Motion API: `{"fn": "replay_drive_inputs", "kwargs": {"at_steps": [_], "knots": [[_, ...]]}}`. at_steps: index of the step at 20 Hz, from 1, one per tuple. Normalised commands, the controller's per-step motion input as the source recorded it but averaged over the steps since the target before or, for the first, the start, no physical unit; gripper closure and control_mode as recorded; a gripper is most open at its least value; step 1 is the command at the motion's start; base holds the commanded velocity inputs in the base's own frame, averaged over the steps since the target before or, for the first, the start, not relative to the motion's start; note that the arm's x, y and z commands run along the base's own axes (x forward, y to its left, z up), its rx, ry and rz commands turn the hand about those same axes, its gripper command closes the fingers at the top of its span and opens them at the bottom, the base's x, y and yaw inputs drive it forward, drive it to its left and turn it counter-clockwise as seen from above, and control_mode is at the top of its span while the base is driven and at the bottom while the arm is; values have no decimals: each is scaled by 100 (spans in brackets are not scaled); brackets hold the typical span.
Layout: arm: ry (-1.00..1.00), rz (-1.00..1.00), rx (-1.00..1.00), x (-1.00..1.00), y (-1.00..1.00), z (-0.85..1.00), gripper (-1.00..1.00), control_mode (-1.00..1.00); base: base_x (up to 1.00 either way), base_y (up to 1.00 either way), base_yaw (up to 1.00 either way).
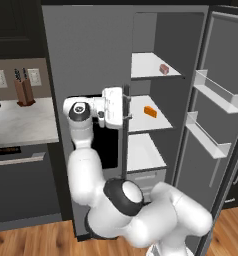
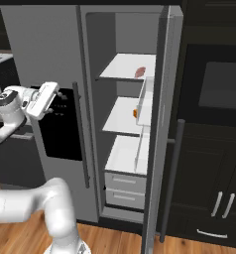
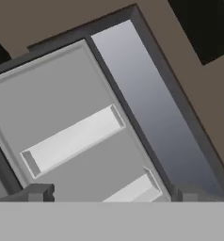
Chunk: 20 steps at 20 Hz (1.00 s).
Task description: Pick up the frozen steak from the freezer, place it on any shelf in the fridge, and close the fridge and freezer doors when done.
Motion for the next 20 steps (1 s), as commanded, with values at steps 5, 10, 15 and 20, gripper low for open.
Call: {"fn": "replay_drive_inputs", "kwargs": {"at_steps": [5,10,15,20], "knots": [[-2,30,3,-100,-80,-6,-100,-100,0,0,0],[0,30,3,-100,-73,0,-100,-100,0,0,0],[0,26,5,-100,-57,0,-100,-100,0,0,0],[1,27,9,-100,-58,0,-100,-100,0,0,0]]}}
